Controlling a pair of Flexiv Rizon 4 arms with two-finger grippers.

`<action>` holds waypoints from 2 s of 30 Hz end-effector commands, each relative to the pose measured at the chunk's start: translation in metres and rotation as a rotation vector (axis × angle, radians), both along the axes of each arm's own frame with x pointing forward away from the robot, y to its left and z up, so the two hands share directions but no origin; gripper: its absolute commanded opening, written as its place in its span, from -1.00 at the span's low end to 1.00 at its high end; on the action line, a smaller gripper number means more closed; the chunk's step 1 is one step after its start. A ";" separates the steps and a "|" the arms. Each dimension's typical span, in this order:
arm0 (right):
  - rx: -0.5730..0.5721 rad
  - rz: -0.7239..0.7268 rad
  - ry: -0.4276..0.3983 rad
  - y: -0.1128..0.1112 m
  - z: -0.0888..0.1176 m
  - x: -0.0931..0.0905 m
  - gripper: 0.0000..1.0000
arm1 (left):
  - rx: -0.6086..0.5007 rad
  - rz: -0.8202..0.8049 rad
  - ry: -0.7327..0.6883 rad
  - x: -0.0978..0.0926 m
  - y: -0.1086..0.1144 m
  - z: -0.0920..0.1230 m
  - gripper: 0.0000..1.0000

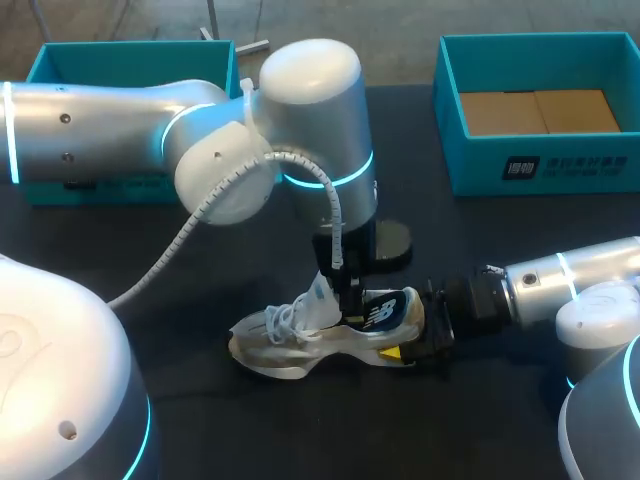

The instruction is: Take the shoe out of the shoebox, open the shoe tongue, remove and reinsert the insole, then place the shoe into the shoebox

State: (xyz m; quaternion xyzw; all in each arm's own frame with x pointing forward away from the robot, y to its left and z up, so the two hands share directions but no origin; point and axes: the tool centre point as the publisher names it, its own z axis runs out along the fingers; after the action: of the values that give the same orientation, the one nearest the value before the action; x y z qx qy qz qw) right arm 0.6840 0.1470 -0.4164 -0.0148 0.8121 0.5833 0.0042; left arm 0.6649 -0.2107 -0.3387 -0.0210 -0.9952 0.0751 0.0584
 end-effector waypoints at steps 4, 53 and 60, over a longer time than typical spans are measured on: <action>-0.006 0.000 0.001 0.002 0.000 0.000 -1.00 | 0.036 0.017 0.020 0.006 -0.011 -0.012 -0.59; -0.006 0.000 0.001 0.002 0.000 0.000 -1.00 | -0.003 -0.017 0.005 -0.019 -0.010 -0.062 -0.16; -0.006 0.000 0.001 0.002 0.000 0.000 -1.00 | 0.015 0.002 -0.061 -0.014 -0.012 -0.075 -0.20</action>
State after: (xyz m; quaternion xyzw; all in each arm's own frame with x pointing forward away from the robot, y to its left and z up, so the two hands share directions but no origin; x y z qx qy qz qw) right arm 0.6831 0.1464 -0.4173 -0.0157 0.8123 0.5830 0.0046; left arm 0.6550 -0.2164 -0.4029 -0.0247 -0.9965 0.0715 0.0364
